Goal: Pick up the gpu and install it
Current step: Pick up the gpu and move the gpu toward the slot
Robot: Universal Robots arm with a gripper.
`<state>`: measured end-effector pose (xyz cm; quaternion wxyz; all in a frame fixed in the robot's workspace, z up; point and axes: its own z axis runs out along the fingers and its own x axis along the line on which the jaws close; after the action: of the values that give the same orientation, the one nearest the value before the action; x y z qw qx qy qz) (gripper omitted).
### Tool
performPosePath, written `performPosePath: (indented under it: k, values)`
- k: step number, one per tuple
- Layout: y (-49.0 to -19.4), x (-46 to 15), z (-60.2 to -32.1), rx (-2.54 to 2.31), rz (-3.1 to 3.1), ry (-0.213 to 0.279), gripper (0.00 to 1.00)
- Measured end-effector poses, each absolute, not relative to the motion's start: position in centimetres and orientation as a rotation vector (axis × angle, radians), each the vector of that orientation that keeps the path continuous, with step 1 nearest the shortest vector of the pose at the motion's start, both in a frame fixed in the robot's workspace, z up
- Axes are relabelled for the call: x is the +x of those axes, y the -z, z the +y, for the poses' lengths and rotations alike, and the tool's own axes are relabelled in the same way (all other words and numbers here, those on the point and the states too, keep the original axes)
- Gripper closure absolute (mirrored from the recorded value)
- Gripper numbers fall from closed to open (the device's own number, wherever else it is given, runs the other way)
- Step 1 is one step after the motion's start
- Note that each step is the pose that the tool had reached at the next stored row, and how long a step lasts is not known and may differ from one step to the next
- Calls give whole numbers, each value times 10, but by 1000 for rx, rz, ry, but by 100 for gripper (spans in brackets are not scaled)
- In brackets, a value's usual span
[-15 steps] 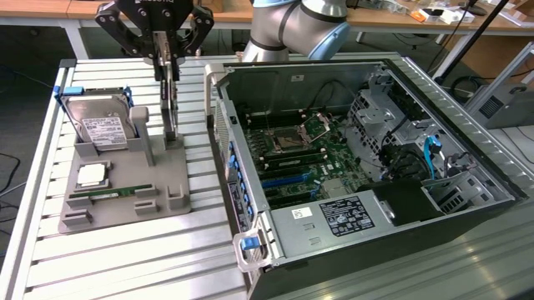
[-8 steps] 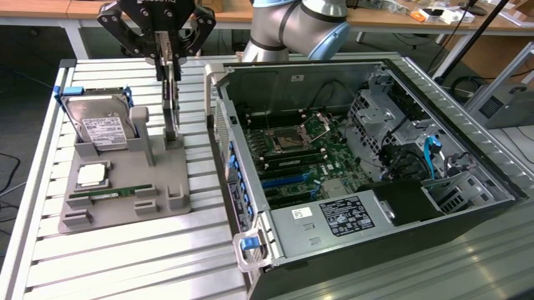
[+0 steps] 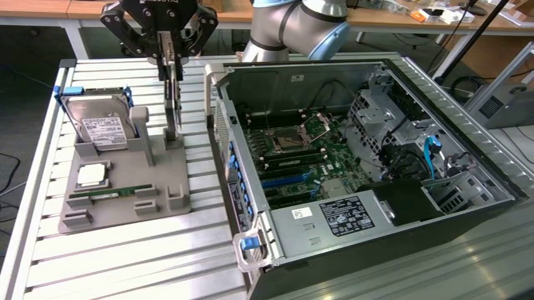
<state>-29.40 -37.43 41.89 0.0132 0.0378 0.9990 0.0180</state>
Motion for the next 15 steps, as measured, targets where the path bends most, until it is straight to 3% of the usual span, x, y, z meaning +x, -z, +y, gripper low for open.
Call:
performPosePath:
  k: [15]
  values:
    - [-419,-286,-374,118,3112,-56,73]
